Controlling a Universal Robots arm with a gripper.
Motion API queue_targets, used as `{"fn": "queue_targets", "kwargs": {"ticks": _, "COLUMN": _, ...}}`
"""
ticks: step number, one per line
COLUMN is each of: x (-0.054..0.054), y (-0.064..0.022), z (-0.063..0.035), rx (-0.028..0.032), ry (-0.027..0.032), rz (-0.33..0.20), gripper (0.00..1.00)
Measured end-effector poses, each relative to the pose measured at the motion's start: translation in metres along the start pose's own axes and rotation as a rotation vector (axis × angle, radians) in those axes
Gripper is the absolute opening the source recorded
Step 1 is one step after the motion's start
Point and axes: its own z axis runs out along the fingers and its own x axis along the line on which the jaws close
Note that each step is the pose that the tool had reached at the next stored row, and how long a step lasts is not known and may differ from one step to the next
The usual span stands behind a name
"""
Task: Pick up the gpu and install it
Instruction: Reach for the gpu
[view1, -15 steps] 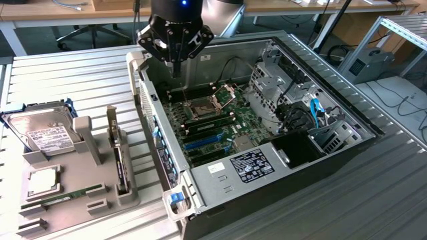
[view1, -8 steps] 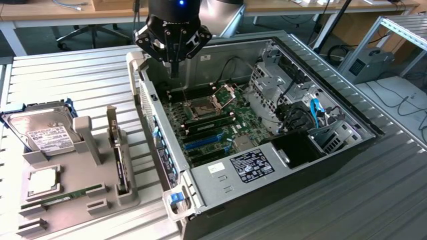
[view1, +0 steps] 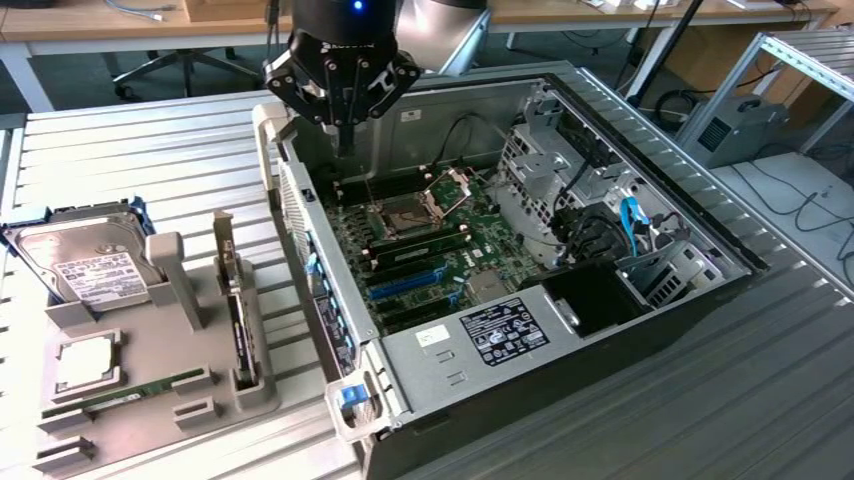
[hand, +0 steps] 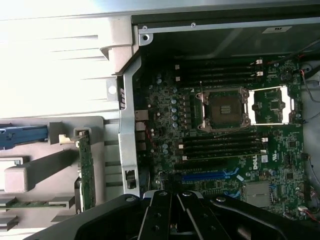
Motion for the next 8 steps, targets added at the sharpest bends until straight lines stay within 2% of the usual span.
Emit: {"fn": "queue_targets", "kwargs": {"ticks": 8, "x": 0.0031, "y": -0.0002, "z": -0.0001, "rx": 0.0001, "ry": 0.0001, "rz": 0.0, "gripper": 0.11}}
